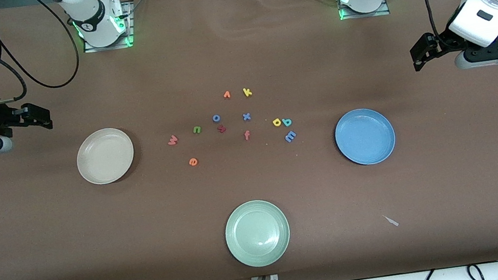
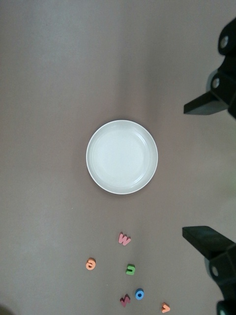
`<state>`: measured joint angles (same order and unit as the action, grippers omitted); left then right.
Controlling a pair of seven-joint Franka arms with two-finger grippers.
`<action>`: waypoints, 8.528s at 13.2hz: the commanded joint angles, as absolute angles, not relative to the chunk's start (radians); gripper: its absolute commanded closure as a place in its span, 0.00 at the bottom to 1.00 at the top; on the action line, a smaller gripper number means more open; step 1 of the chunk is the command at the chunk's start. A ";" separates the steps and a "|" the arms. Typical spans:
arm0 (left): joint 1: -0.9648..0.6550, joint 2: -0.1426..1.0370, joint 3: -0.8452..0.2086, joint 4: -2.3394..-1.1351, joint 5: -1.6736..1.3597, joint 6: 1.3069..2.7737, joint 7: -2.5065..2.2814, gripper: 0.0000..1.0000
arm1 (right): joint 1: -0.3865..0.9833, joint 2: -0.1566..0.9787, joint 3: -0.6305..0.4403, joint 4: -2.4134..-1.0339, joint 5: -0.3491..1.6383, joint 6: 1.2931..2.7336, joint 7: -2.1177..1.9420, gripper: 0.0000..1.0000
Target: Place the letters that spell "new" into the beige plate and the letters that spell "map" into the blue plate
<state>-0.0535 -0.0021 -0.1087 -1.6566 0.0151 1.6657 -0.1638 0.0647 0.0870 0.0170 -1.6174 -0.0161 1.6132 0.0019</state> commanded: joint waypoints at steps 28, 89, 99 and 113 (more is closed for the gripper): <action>-0.057 0.005 -0.112 -1.631 -0.014 1.634 -0.138 0.00 | 0.067 0.075 0.023 -1.620 -0.014 1.601 0.015 0.00; -0.023 0.650 -0.255 -1.608 0.212 1.967 0.434 0.00 | 0.231 0.215 0.067 -1.614 0.003 1.643 0.069 0.00; -0.040 0.614 -0.385 -1.601 0.195 1.947 -0.058 0.00 | 0.318 0.250 0.089 -1.926 0.006 2.070 0.441 0.00; -0.091 0.634 -0.387 -1.600 0.158 1.962 -0.301 0.00 | 0.376 0.465 0.101 -2.137 0.006 2.609 0.726 0.14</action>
